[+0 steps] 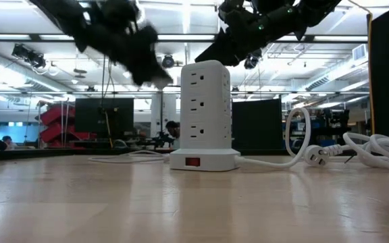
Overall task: Plug in charger
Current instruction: Insert the white charger cable into the white charger adapter
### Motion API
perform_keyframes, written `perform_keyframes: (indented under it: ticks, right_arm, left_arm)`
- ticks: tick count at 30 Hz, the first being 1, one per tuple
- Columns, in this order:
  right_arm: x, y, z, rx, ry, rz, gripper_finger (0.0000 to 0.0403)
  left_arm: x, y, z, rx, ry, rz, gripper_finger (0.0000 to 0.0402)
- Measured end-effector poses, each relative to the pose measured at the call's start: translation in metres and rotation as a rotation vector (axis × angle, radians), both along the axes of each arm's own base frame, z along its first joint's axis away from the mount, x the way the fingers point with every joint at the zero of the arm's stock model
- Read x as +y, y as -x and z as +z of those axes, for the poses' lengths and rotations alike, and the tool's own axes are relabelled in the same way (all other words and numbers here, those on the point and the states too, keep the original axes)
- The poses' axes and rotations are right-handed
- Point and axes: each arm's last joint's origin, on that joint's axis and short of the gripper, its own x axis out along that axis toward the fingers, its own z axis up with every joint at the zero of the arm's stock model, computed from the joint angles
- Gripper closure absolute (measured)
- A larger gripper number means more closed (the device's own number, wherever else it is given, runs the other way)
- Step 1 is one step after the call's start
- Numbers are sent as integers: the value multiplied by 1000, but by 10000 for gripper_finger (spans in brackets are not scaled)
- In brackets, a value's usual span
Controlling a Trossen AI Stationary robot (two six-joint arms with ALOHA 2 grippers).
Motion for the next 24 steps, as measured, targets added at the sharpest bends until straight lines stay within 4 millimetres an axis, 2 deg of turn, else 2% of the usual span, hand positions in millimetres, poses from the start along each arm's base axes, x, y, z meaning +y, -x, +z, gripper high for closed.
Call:
perform_keyframes:
  ticks: [4,8,11,14,20,24]
  right_arm:
    - [3,1,-1,-148,-10,91,268]
    - [5,4,3,-313,-15,147,249]
    - [7,6,3,-345,-12,147,226]
    - [8,6,4,-364,-4,137,198]
    - [8,6,4,-366,4,112,147]
    - [8,6,5,-370,6,108,132]
  left_arm:
    - [-8,5,25,-235,-66,-161,277]
    - [-12,-2,30,-341,-102,-248,277]
    - [-16,-10,32,-426,-136,-284,277]
    - [-19,-20,27,-483,-157,-308,277]
    - [-19,-43,10,-483,-141,-328,277]
    - [-18,-58,3,-484,-128,-342,277]
